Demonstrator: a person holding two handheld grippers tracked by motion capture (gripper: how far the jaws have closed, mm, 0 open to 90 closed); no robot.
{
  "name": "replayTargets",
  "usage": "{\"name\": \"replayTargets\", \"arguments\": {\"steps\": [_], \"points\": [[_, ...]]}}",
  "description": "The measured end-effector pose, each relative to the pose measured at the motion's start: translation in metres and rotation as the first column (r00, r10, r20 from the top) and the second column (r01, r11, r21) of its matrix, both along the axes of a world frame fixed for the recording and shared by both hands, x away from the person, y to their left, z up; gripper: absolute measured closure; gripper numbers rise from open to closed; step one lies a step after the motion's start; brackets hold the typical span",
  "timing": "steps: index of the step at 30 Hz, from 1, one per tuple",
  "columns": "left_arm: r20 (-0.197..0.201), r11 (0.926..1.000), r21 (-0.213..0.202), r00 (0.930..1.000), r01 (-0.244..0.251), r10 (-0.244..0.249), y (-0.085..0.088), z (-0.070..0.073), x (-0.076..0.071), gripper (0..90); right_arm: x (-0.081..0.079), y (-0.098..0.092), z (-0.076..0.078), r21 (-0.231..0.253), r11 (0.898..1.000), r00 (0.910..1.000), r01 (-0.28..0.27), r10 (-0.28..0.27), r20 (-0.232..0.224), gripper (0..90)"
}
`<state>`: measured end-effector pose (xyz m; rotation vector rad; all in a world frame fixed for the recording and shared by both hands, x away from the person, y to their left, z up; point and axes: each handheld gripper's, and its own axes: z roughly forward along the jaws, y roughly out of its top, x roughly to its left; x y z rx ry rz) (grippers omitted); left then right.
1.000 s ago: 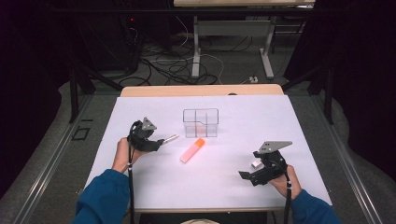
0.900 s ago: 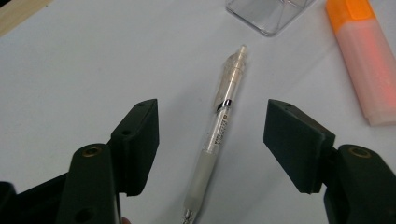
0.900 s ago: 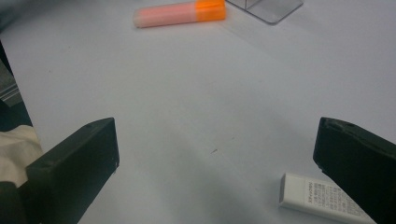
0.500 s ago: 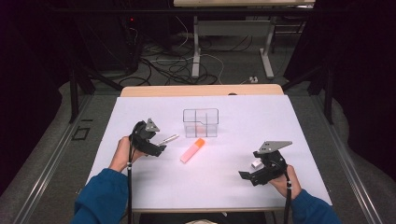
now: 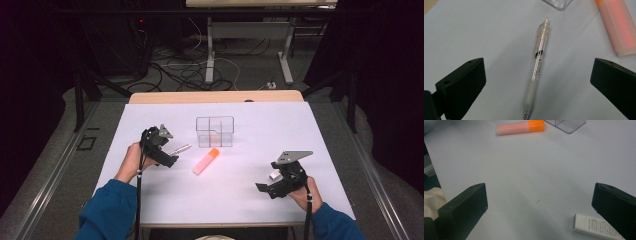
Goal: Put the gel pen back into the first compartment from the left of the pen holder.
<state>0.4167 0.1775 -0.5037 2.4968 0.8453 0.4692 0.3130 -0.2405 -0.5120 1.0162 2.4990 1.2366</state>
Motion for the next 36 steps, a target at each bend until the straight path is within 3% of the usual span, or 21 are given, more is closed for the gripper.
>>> {"name": "replayTargets", "arguments": {"steps": [5, 7, 14, 18, 24, 36], "points": [[-0.007, 0.9993, 0.033, 0.9998, 0.017, -0.017, -0.005, -0.003, 0.003, 0.4, 0.001, -0.001, 0.000, -0.002, 1.000, 0.9999, 0.007, -0.007, -0.010, 0.0], [0.003, 0.9983, 0.046, 0.9993, 0.038, -0.038, -0.006, -0.004, 0.003, 10.1, 0.002, 0.001, 0.000, 0.002, 1.000, 0.9999, 0.012, -0.012, -0.006, 0.0], [-0.043, 0.9947, 0.073, 0.9966, 0.073, -0.070, -0.010, -0.003, 0.009, 33.1, 0.002, 0.001, 0.000, 0.001, 1.000, 0.9999, 0.010, -0.010, -0.011, 0.0], [-0.066, 0.9949, 0.062, 0.9950, 0.079, -0.075, -0.010, -0.006, 0.015, 42.3, 0.002, 0.001, 0.000, -0.005, 1.000, 0.9999, 0.000, 0.000, -0.015, 0.0], [-0.137, 0.9904, 0.099, 0.9872, 0.097, -0.083, -0.007, -0.011, 0.026, 53.4, 0.003, 0.002, -0.001, -0.009, 1.000, 0.9999, 0.004, -0.004, -0.011, 0.0], [-0.213, 0.9839, 0.128, 0.9723, 0.125, -0.096, -0.013, -0.020, 0.040, 66.8, 0.003, 0.002, -0.001, -0.012, 1.000, 0.9999, -0.005, 0.005, -0.013, 0.0]]}}
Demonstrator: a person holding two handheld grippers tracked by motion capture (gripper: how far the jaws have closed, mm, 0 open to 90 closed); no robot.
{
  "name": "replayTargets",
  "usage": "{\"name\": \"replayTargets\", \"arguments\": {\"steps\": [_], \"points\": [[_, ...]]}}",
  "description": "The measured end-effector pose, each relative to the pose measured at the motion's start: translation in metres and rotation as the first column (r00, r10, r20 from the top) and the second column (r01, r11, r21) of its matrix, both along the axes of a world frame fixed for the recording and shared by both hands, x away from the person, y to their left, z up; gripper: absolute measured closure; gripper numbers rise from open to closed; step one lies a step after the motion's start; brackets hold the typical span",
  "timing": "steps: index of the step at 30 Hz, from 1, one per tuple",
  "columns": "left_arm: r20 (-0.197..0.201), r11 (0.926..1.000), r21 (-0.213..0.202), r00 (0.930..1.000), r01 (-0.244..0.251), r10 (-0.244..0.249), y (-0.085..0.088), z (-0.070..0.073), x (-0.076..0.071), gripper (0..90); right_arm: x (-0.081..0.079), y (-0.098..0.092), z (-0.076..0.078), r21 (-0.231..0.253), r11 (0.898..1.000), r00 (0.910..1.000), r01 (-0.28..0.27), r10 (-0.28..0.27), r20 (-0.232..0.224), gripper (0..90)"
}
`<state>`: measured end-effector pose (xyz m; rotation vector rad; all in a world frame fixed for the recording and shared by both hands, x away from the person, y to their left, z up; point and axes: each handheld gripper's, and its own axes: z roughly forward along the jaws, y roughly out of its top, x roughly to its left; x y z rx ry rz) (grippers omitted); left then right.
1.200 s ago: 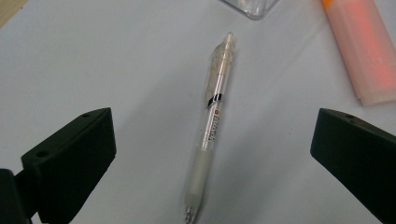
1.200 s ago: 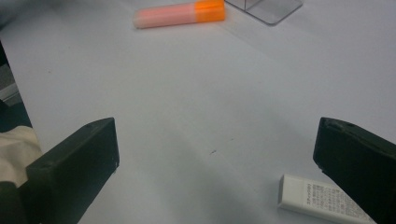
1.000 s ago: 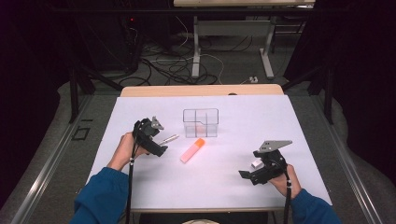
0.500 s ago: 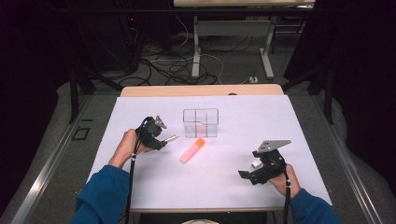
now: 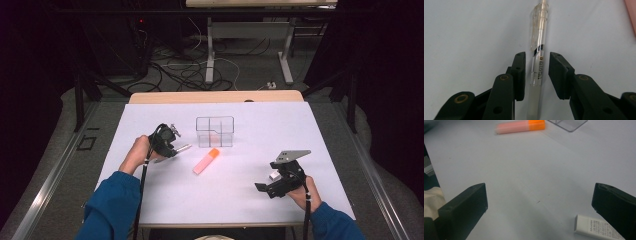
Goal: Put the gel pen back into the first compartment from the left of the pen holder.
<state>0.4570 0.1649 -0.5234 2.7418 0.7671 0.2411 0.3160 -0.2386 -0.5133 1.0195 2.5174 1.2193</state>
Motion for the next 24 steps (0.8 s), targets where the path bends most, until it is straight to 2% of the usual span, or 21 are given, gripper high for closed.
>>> {"name": "replayTargets", "arguments": {"steps": [5, 8, 10, 15, 19, 24], "points": [[-0.018, 0.9998, 0.020, 0.9998, 0.007, -0.007, -0.0028, -0.0051, 0.0040, 69.9, -0.0001, -0.0001, -0.0001, 0.001, 1.000, 1.0000, 0.003, -0.003, -0.004, 0.0], [-0.027, 0.9998, 0.015, 0.9995, 0.014, -0.013, -0.0031, -0.0055, 0.0054, 72.2, 0.0000, -0.0006, 0.0006, -0.007, 1.000, 0.9999, -0.002, 0.002, -0.014, 0.0], [-0.036, 0.9998, 0.009, 0.9992, 0.016, -0.016, -0.0026, -0.0058, 0.0058, 74.3, 0.0002, 0.0002, -0.0009, 0.004, 1.000, 1.0000, 0.005, -0.005, 0.000, 0.0], [-0.055, 0.9998, 0.012, 0.9984, 0.013, -0.013, -0.0039, -0.0059, 0.0067, 78.1, -0.0001, 0.0004, -0.0009, 0.005, 1.000, 1.0000, 0.006, -0.006, -0.001, 0.0], [-0.057, 1.0000, -0.002, 0.9984, 0.000, 0.000, -0.0025, -0.0063, 0.0066, 79.1, -0.0002, -0.0007, 0.0007, -0.008, 1.000, 0.9999, -0.001, 0.000, -0.013, 0.0], [-0.060, 0.9997, -0.022, 0.9982, -0.011, 0.010, 0.0013, -0.0058, 0.0065, 79.3, -0.0004, -0.0007, 0.0002, -0.002, 1.000, 1.0000, 0.010, -0.010, -0.002, 0.0]]}}
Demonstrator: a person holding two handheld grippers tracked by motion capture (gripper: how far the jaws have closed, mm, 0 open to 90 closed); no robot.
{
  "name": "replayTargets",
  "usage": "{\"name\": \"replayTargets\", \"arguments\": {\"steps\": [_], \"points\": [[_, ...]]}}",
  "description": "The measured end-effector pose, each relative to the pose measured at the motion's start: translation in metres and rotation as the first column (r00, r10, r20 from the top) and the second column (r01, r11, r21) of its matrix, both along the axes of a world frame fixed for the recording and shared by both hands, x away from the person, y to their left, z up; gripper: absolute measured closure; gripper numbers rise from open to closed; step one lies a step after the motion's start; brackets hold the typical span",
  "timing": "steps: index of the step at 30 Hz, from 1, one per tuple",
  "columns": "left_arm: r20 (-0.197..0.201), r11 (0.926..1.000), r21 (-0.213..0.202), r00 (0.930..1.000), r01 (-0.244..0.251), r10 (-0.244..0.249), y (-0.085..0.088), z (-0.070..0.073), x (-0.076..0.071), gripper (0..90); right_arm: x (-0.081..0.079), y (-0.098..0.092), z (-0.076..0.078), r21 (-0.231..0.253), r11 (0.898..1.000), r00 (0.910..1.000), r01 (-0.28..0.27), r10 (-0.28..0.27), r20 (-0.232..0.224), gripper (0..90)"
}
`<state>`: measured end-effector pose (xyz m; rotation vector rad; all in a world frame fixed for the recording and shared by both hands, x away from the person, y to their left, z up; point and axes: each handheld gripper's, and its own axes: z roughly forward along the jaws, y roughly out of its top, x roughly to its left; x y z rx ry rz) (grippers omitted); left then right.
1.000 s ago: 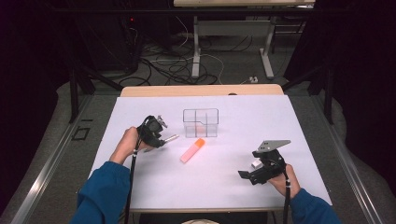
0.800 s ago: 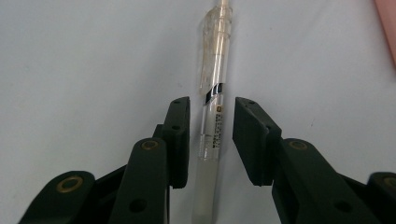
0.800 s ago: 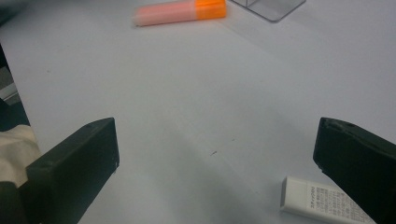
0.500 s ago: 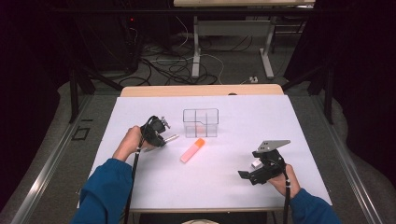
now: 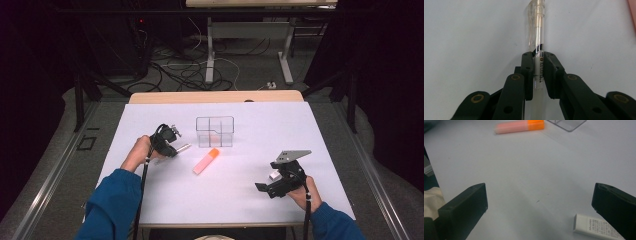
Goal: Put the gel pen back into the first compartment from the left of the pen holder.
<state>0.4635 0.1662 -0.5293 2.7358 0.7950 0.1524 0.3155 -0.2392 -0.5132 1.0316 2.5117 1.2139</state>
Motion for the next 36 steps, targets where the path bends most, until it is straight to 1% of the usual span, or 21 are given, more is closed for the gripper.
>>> {"name": "replayTargets", "arguments": {"steps": [1, 4, 7, 8, 10, 14, 15, 16, 17, 22, 23, 25, 26, 27, 29, 31, 32, 33, 34, 35, 36], "points": [[0.000, 0.9998, -0.014, 0.9999, -0.015, 0.015, 0.001, -0.001, -0.001, 79.3, 0.000, 0.000, 0.000, 0.002, 1.000, 1.0000, -0.001, 0.001, -0.002, 0.0], [-0.002, 0.9993, -0.030, 0.9997, -0.023, 0.023, 0.004, 0.000, -0.001, 79.3, 0.000, 0.000, 0.000, 0.002, 1.000, 1.0000, 0.004, -0.004, -0.002, 0.0], [0.005, 0.9972, -0.060, 0.9989, -0.046, 0.047, 0.006, 0.001, -0.004, 79.3, 0.000, 0.000, -0.001, 0.008, 1.000, 1.0000, 0.005, -0.005, -0.001, 0.0], [0.015, 0.9963, -0.069, 0.9986, -0.050, 0.051, 0.007, 0.000, -0.005, 79.3, 0.000, -0.001, -0.001, 0.006, 1.000, 1.0000, 0.003, -0.003, 0.005, 0.0], [0.017, 0.9950, -0.082, 0.9981, -0.058, 0.060, 0.008, 0.001, -0.007, 79.2, 0.000, -0.001, -0.001, -0.001, 1.000, 1.0000, 0.007, -0.007, 0.007, 0.0], [0.044, 0.9936, -0.096, 0.9969, -0.060, 0.065, 0.011, 0.003, -0.013, 79.2, 0.000, -0.001, -0.001, -0.002, 1.000, 0.9999, 0.011, -0.011, 0.010, 0.0], [0.045, 0.9907, -0.112, 0.9956, -0.077, 0.083, 0.012, 0.003, -0.015, 79.2, 0.000, -0.002, -0.001, 0.002, 1.000, 0.9999, 0.008, -0.008, 0.011, 0.0], [0.046, 0.9900, -0.119, 0.9956, -0.076, 0.082, 0.013, 0.004, -0.017, 79.2, 0.000, -0.002, -0.001, -0.003, 1.000, 0.9999, 0.009, -0.009, 0.011, 0.0], [0.059, 0.9902, -0.119, 0.9950, -0.073, 0.081, 0.014, 0.005, -0.018, 79.2, 0.000, -0.002, -0.001, -0.004, 1.000, 0.9999, 0.012, -0.012, 0.010, 0.0], [0.107, 0.9830, -0.159, 0.9882, -0.092, 0.109, 0.016, 0.010, -0.026, 79.2, -0.001, -0.002, 0.000, -0.001, 1.000, 0.9998, 0.016, -0.016, 0.010, 0.0], [0.114, 0.9799, -0.171, 0.9858, -0.102, 0.123, 0.016, 0.010, -0.028, 79.2, -0.001, -0.002, 0.000, -0.001, 1.000, 0.9998, 0.017, -0.017, 0.010, 0.0], [0.120, 0.9777, -0.183, 0.9848, -0.102, 0.125, 0.017, 0.012, -0.029, 79.2, -0.001, -0.002, 0.000, -0.002, 1.000, 0.9997, 0.023, -0.023, 0.014, 0.0], [0.125, 0.9749, -0.194, 0.9829, -0.109, 0.135, 0.016, 0.013, -0.030, 79.2, -0.001, -0.002, 0.000, -0.002, 1.000, 0.9996, 0.023, -0.023, 0.015, 0.0], [0.127, 0.9746, -0.196, 0.9827, -0.108, 0.134, 0.016, 0.013, -0.031, 79.2, -0.001, -0.002, 0.000, -0.002, 1.000, 0.9996, 0.023, -0.023, 0.016, 0.0], [0.148, 0.9711, -0.210, 0.9782, -0.113, 0.146, 0.015, 0.013, -0.032, 79.2, -0.001, -0.003, 0.000, 0.003, 1.000, 0.9997, 0.023, -0.023, 0.012, 0.0], [0.150, 0.9710, -0.212, 0.9781, -0.111, 0.144, 0.014, 0.015, -0.033, 79.2, -0.001, -0.004, 0.000, -0.007, 1.000, 0.9997, 0.024, -0.024, 0.010, 0.0], [0.167, 0.9656, -0.227, 0.9720, -0.126, 0.166, 0.013, 0.014, -0.035, 79.2, -0.001, -0.004, 0.000, 0.005, 1.000, 0.9993, 0.029, -0.029, 0.021, 0.0], [0.169, 0.9643, -0.233, 0.9713, -0.125, 0.167, 0.012, 0.015, -0.035, 79.2, 0.000, -0.004, 0.000, 0.005, 1.000, 0.9993, 0.027, -0.027, 0.024, 0.0], [0.181, 0.9669, -0.229, 0.9710, -0.113, 0.156, 0.012, 0.016, -0.035, 79.2, 0.000, -0.004, 0.000, 0.005, 1.000, 0.9993, 0.026, -0.026, 0.026, 0.0], [0.178, 0.9656, -0.233, 0.9712, -0.114, 0.158, 0.012, 0.018, -0.035, 79.2, -0.001, -0.004, 0.000, 0.010, 0.999, 0.9988, 0.034, -0.035, 0.036, 0.0], [0.191, 0.9634, -0.238, 0.9666, -0.124, 0.171, 0.012, 0.019, -0.036, 79.2, -0.001, -0.004, 0.001, 0.010, 0.999, 0.9991, 0.034, -0.035, 0.026, 0.0]]}}
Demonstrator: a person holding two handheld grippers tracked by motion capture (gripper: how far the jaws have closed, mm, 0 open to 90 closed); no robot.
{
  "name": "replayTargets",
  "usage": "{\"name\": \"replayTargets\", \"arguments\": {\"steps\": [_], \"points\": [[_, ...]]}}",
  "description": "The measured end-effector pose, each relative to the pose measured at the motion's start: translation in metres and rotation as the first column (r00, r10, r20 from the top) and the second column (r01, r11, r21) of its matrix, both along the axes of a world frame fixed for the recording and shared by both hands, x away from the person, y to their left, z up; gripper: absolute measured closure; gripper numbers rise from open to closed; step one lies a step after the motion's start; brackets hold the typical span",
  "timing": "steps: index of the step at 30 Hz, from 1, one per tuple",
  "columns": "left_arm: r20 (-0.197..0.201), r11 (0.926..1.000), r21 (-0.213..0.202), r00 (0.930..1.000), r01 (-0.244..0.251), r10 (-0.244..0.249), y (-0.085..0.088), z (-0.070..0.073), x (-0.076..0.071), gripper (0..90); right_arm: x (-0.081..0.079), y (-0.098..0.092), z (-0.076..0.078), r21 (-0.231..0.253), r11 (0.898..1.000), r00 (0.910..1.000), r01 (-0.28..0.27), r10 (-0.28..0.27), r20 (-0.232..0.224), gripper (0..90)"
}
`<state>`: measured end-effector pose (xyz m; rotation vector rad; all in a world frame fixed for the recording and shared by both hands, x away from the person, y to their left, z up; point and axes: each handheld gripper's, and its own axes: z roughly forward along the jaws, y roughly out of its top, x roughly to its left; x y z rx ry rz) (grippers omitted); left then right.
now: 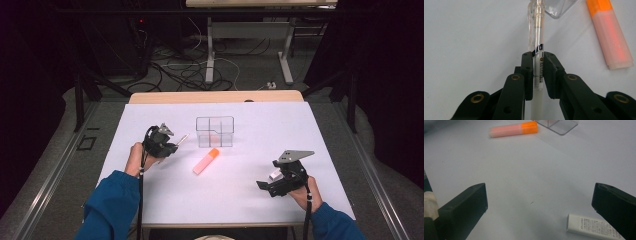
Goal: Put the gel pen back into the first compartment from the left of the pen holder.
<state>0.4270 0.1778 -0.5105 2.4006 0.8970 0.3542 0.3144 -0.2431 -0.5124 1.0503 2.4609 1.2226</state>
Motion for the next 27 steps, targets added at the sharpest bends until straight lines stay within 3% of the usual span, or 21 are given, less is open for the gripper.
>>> {"name": "replayTargets", "arguments": {"steps": [5, 9, 13, 14, 22, 27], "points": [[0.028, 0.9994, -0.029, 0.9994, -0.018, 0.019, 0.002, 0.003, -0.001, 79.2, 0.002, 0.000, -0.001, 0.010, 1.000, 1.0000, -0.001, 0.001, 0.003, 0.0], [0.035, 0.9994, -0.028, 0.9992, -0.018, 0.019, 0.002, 0.007, -0.001, 79.2, 0.001, -0.002, 0.001, 0.000, 1.000, 1.0000, -0.001, 0.001, 0.000, 0.0], [0.068, 0.9979, -0.059, 0.9973, -0.026, 0.030, 0.003, 0.011, -0.002, 79.2, 0.003, -0.004, 0.000, 0.025, 1.000, 0.9999, 0.015, -0.015, 0.008, 0.0], [0.060, 0.9978, -0.061, 0.9978, -0.025, 0.029, 0.003, 0.012, -0.003, 79.2, 0.003, -0.004, 0.000, 0.027, 0.999, 0.9998, 0.019, -0.020, 0.008, 0.0], [0.101, 0.9954, -0.094, 0.9945, -0.020, 0.030, 0.001, 0.019, -0.006, 79.2, 0.004, -0.006, 0.002, 0.017, 1.000, 0.9999, 0.016, -0.016, 0.005, 0.0], [0.117, 0.9937, -0.110, 0.9925, -0.022, 0.035, 0.000, 0.021, -0.008, 79.2, 0.006, -0.010, 0.001, 0.045, 0.998, 0.9991, 0.039, -0.040, 0.016, 0.0]]}}
